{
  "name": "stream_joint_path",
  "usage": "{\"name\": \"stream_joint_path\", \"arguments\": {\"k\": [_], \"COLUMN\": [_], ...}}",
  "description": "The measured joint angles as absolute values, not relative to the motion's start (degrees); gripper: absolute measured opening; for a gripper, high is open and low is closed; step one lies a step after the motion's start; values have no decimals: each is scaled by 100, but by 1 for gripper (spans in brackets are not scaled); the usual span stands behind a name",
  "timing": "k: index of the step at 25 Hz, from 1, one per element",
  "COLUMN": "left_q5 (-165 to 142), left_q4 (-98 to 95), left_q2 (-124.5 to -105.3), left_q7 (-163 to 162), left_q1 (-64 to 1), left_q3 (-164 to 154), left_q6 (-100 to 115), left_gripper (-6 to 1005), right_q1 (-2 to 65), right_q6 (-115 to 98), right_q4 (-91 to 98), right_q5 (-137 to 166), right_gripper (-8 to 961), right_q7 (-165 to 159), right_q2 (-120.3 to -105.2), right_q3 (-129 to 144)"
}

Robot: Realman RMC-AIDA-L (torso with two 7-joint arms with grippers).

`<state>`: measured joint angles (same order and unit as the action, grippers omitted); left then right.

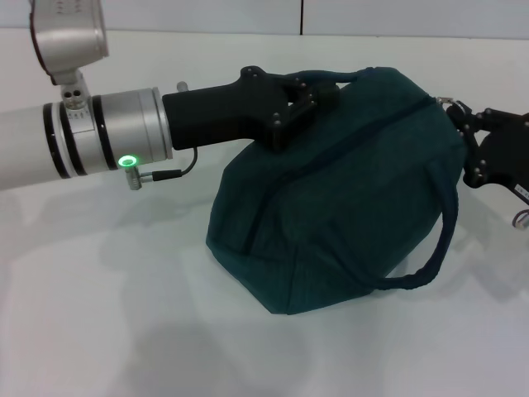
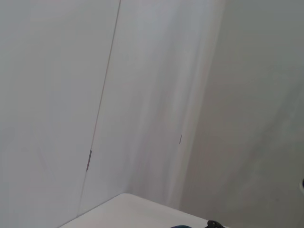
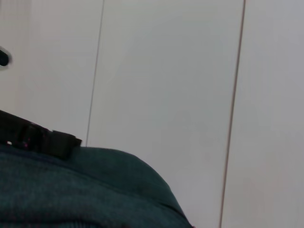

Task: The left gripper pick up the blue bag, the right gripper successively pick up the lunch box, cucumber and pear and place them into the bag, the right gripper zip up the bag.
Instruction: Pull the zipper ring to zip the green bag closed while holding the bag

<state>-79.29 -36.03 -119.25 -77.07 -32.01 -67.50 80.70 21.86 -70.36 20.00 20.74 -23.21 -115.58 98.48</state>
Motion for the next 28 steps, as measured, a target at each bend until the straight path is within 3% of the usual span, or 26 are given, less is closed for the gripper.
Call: {"name": "stream_joint_path", "arguments": {"k": [23, 25, 28], "left_q5": [-7832, -7708, -7285], "left_q4": [-3591, -3508, -3232], "left_q2": [-11954, -11956, -11950], "left_q7": [-7686, -7667, -7455], "left_q1": [-3160, -3134, -3102], "left_q3": [-6763, -6757, -6752], "left_q6": [8128, 8113, 8103], "left_gripper": [33, 34, 149], "right_q1": [2183, 2181, 2173], "right_q6": [-6543, -6594, -6682], "right_q4": [2001, 2000, 1968], "right_q5": [2108, 2105, 2108], "right_gripper": [20, 74, 156], "right_q7": [-2905, -3006, -3044], "right_q2": [-11533, -11527, -11526], "right_q3": [9927, 9838, 9714]}}
